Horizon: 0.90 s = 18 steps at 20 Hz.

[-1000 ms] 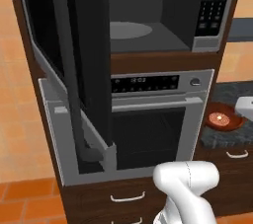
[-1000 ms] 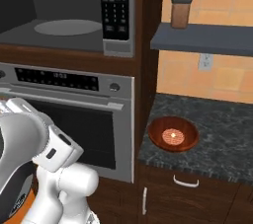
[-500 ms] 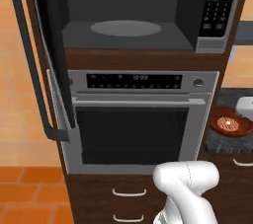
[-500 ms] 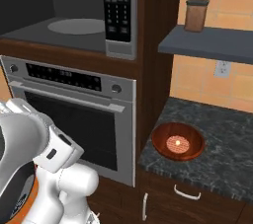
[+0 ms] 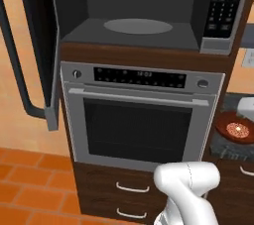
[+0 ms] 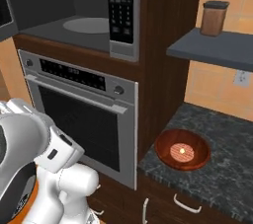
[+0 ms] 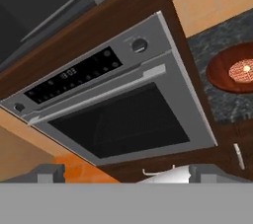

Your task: Open the microwave, place the bowl with waffle inside the microwave, then close the microwave door and turn it on.

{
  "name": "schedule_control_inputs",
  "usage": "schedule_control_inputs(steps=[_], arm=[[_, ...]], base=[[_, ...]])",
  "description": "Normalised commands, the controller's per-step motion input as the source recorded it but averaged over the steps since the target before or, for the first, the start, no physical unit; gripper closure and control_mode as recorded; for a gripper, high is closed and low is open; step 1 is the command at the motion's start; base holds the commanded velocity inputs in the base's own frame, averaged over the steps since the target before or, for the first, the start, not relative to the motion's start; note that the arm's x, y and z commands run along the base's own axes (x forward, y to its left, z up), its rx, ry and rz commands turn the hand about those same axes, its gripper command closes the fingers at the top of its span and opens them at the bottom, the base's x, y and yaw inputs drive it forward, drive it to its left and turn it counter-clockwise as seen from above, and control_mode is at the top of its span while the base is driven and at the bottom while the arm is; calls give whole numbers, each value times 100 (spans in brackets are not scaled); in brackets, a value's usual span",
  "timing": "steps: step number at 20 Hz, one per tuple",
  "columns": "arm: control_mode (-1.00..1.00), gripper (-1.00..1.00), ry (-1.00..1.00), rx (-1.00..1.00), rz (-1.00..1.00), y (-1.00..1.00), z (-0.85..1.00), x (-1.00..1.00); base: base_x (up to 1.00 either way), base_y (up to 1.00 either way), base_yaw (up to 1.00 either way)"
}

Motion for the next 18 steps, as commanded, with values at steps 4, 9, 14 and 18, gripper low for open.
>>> schedule_control_inputs(steps=[4,9,14,18], arm=[[100,-100,0,0,0,0,0,0],[100,-100,0,0,0,0,0,0],[100,-100,0,0,0,0,0,0],[100,-100,0,0,0,0,0,0]], base=[[38,0,20],[30,-13,31],[14,-24,33],[-13,-43,15]])
